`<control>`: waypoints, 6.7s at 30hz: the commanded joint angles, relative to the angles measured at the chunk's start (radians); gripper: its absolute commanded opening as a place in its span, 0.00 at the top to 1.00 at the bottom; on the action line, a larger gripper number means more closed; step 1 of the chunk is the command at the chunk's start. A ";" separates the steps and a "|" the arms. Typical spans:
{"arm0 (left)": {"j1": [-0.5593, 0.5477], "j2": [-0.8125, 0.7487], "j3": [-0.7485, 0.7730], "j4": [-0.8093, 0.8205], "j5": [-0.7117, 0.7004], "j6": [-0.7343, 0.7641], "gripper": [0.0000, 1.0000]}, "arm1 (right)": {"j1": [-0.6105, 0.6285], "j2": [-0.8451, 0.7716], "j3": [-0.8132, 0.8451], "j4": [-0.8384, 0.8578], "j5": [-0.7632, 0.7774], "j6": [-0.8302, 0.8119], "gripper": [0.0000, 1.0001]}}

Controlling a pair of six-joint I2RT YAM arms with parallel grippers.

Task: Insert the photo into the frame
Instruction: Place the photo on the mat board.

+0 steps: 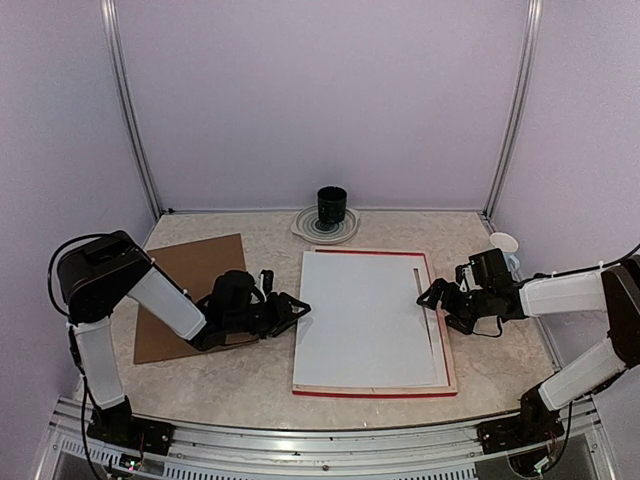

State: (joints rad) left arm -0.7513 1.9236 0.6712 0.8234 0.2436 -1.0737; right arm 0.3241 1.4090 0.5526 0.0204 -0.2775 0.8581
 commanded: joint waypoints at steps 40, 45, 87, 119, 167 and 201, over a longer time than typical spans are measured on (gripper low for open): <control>0.015 0.029 0.080 0.005 0.114 -0.054 0.53 | -0.006 0.019 0.007 0.026 -0.036 0.010 0.01; 0.016 0.047 0.113 -0.004 0.133 -0.064 0.53 | -0.007 0.025 0.007 0.031 -0.039 0.013 0.01; 0.018 0.173 0.094 0.430 0.289 -0.268 1.00 | -0.093 -0.058 0.024 0.026 -0.144 0.011 0.01; 0.007 0.283 0.109 0.545 0.325 -0.318 1.00 | -0.103 -0.041 0.033 -0.010 -0.139 0.015 0.01; 0.060 0.133 0.366 -0.064 0.533 -0.102 1.00 | -0.104 0.029 0.010 0.021 -0.117 -0.034 0.01; 0.000 0.142 0.443 -0.142 0.503 0.032 1.00 | -0.117 0.031 0.004 0.028 -0.141 -0.015 0.01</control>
State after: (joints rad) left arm -0.7391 2.0842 1.0885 0.7277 0.7578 -1.1065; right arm 0.2241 1.4303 0.5659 0.1246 -0.4351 0.8349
